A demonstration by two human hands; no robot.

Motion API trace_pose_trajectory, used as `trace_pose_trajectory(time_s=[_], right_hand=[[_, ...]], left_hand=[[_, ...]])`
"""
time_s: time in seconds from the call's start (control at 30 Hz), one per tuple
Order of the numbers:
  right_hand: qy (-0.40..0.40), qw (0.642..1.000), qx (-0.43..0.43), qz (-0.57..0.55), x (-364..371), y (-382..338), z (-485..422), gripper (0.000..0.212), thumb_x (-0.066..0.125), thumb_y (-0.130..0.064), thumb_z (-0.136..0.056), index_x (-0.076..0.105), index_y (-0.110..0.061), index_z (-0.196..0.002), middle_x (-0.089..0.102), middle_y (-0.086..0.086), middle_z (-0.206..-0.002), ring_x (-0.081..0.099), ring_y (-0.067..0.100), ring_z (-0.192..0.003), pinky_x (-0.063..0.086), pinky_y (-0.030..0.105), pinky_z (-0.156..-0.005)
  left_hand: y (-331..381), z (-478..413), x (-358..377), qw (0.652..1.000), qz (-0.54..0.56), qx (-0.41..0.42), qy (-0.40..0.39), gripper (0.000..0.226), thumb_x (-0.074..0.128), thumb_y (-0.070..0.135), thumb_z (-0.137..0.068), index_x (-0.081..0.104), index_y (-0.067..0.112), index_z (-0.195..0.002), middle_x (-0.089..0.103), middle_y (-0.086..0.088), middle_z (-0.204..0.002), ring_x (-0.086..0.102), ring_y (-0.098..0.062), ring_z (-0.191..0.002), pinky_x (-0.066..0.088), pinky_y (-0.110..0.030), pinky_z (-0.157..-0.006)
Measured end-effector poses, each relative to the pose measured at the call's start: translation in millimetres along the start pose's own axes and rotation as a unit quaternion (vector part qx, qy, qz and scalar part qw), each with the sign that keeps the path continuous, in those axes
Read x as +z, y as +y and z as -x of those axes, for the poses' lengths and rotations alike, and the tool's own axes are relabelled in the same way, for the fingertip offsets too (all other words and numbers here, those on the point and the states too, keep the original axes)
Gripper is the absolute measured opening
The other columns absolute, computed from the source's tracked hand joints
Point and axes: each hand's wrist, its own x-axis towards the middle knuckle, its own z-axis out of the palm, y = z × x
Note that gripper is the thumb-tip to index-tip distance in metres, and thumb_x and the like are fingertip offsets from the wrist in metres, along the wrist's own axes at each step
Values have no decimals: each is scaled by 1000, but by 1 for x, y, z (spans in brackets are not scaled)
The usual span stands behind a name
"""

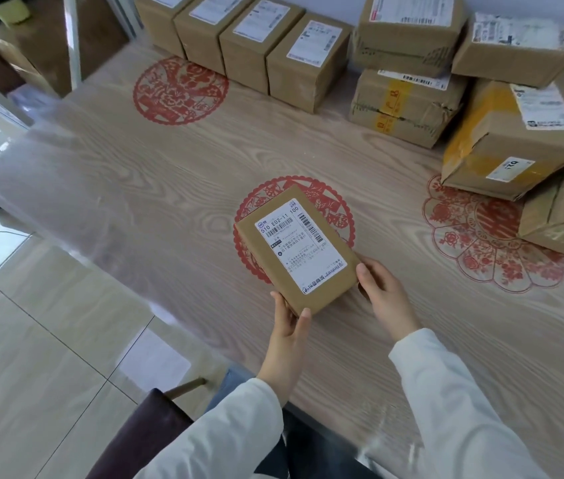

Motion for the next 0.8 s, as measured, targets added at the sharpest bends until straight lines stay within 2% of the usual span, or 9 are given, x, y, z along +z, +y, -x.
trace_pose_trajectory(time_s=[0.1,0.17,0.3,0.4,0.5,0.63,0.8], right_hand=[[12,1000,-9,-12,17,-16,-5,22,49,-19,-98,56,-22,-118,61,-19,-108,57,-15,-96,40,2,-83],[20,1000,-13,-15,33,-27,-11,24,49,-17,-97,55,-20,-120,59,-21,-106,56,-22,-88,40,0,-77],[46,999,-14,-4,74,-54,-27,20,50,-16,-97,54,-20,-116,57,-21,-102,54,-26,-81,39,-2,-70],[62,998,0,12,113,-72,-38,19,51,-23,-96,55,-22,-115,56,-23,-100,55,-19,-86,37,-5,-70],[70,997,2,29,158,-90,-52,26,52,-28,-95,57,-21,-119,59,-21,-104,52,-16,-92,36,-5,-71],[95,995,8,8,203,-103,-68,27,55,-26,-94,59,-16,-119,63,-13,-109,56,-12,-97,39,-2,-74],[114,993,10,-17,232,-118,-84,33,57,-26,-92,59,-11,-121,64,-5,-115,58,-5,-100,43,3,-76]], left_hand=[[13,-12,-22,1000,-8,22,10,61,40,26,-101,5,33,-151,3,28,-149,9,3,-142,14,-33,-121],[24,-23,-42,999,-8,32,10,60,42,30,-100,10,36,-151,8,27,-153,12,2,-143,15,-34,-121],[51,-42,-87,999,-2,47,-4,55,42,32,-99,13,45,-144,22,33,-146,21,6,-138,19,-30,-118],[72,-56,-130,999,0,37,-12,65,45,41,-94,12,36,-150,17,27,-152,19,6,-139,18,-29,-118],[92,-77,-178,999,-4,40,-19,75,47,48,-85,15,34,-151,15,28,-151,17,7,-139,18,-30,-119],[109,-104,-226,999,-2,45,-19,63,47,39,-93,20,32,-150,22,24,-153,21,5,-140,19,-32,-119],[131,-131,-250,998,10,63,-21,68,52,49,-84,31,32,-146,39,24,-144,31,5,-136,23,-32,-118]])
